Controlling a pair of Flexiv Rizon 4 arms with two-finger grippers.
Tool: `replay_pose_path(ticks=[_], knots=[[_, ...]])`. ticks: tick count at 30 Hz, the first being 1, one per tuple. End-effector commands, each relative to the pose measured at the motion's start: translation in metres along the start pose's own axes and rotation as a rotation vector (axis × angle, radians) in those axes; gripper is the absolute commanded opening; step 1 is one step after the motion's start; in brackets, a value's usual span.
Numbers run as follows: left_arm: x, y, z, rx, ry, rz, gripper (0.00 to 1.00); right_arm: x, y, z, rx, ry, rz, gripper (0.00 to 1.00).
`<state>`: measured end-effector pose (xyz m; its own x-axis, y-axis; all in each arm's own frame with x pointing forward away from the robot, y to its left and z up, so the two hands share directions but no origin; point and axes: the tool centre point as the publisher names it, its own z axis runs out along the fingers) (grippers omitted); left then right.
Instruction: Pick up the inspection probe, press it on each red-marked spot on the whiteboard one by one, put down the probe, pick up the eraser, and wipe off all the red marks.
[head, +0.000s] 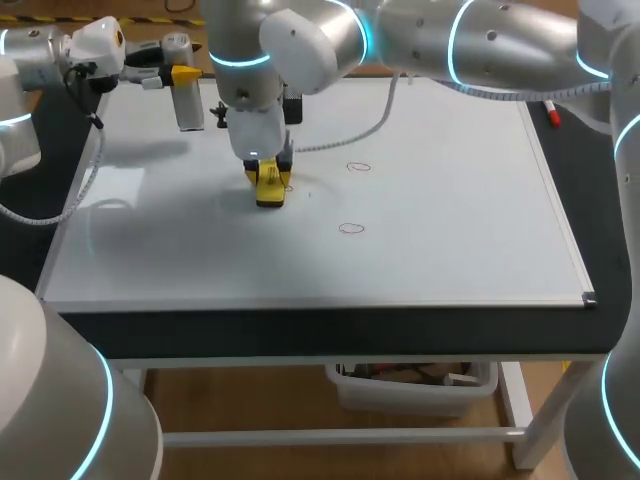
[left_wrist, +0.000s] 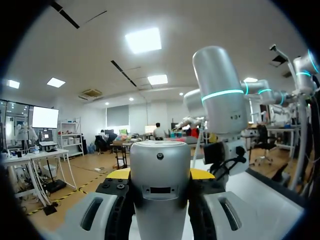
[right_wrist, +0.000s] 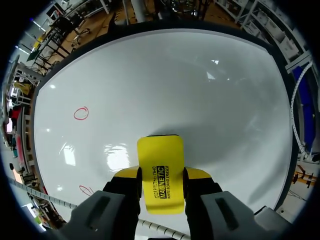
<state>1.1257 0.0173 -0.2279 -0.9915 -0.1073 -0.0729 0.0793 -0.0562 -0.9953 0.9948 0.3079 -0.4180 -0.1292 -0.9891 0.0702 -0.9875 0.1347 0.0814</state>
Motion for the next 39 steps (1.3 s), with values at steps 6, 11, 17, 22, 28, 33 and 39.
replay_pose_path(ticks=[6,11,17,22,28,33,39], knots=[[-0.001,-0.001,0.000,0.001,0.004,0.000,0.00,0.008,-0.001,0.004,-0.005,0.008,0.022,0.00],[-0.001,-0.001,0.000,0.001,0.004,0.000,0.00,0.019,-0.001,0.010,-0.015,0.010,0.049,0.00],[-0.001,-0.001,0.000,0.001,0.004,0.000,0.00,0.033,-0.001,0.015,-0.025,0.015,0.088,0.00],[-0.001,-0.001,0.000,0.001,0.004,0.000,0.00,0.047,-0.004,0.018,-0.032,0.018,0.132,0.00],[-0.001,-0.001,0.000,0.001,0.004,0.000,0.00,0.064,-0.007,0.021,-0.036,0.020,0.178,0.00],[-0.001,-0.001,0.000,0.001,0.004,0.000,0.00,0.070,-0.009,0.018,-0.031,0.019,0.196,0.00],[-0.001,-0.001,0.000,0.001,0.004,0.000,0.00,0.071,-0.009,0.008,-0.007,0.010,0.204,0.00]])
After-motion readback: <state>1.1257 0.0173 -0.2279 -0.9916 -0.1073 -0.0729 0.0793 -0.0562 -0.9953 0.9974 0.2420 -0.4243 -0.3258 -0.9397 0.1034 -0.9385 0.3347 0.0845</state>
